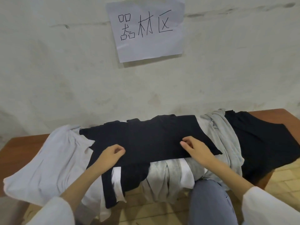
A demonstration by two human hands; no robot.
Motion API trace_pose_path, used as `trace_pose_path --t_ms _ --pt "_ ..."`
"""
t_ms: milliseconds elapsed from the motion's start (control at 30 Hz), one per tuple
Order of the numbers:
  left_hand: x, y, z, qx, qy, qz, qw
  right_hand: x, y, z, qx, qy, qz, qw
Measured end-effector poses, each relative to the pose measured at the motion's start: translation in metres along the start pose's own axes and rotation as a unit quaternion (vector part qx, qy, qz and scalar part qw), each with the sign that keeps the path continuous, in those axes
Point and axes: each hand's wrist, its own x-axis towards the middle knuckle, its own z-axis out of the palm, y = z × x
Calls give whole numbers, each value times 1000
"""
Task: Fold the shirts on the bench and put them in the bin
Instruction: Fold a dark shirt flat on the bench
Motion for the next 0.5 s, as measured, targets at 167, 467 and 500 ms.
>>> trace_pose_path --t_ms 167,467,500 --pt "6 23 17 -151 -11 -102 983 13 -9 13 32 -2 111 993" --pt "-13 -4 19 13 -30 -48 998 -3 10 -4 93 -21 66 993" --pt "-14 -6 21 32 -27 -45 998 -5 12 -2 70 -47 78 993"
